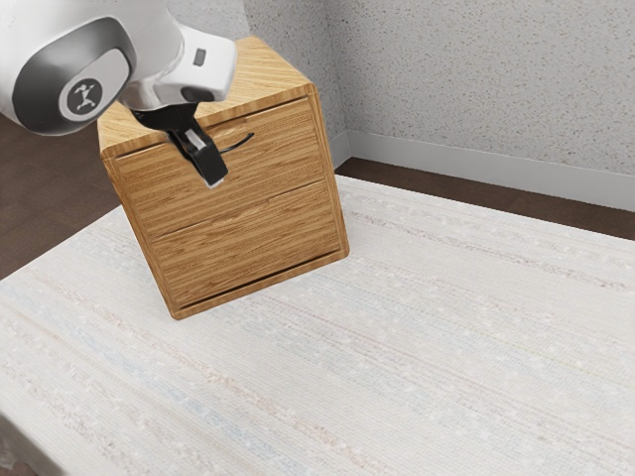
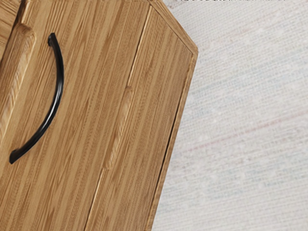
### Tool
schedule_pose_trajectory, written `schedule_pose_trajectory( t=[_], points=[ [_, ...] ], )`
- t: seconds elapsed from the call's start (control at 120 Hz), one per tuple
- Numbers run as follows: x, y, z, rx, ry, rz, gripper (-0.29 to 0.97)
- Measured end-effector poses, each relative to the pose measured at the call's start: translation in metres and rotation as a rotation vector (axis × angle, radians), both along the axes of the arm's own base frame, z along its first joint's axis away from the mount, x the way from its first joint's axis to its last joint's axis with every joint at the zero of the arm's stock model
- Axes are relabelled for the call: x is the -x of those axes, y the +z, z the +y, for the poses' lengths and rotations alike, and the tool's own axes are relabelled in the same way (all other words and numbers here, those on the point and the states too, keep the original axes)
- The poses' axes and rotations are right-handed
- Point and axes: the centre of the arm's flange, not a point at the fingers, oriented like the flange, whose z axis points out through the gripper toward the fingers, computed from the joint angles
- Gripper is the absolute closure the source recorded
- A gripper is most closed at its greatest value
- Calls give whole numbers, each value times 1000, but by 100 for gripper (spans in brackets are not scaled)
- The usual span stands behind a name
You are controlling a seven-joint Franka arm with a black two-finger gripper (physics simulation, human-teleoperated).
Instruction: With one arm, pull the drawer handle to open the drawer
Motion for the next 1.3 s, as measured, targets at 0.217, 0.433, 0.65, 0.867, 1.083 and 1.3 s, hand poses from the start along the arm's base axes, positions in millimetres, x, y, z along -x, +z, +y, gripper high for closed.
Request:
schedule_pose_trajectory(
  t=[0.217, 0.433, 0.65, 0.867, 1.083, 1.3],
  points=[
    [-20, -16, 9, -30, -23, -24, 0],
    [-22, -21, 31, -37, -3, -25, 0],
    [-20, -25, 53, -35, 30, -21, 0],
    [-28, -41, 52, -85, -3, -17, 0],
    [-40, -47, 51, -114, -39, -39, 0],
    [-54, -59, 58, -128, -44, -27, 0]
  ],
)
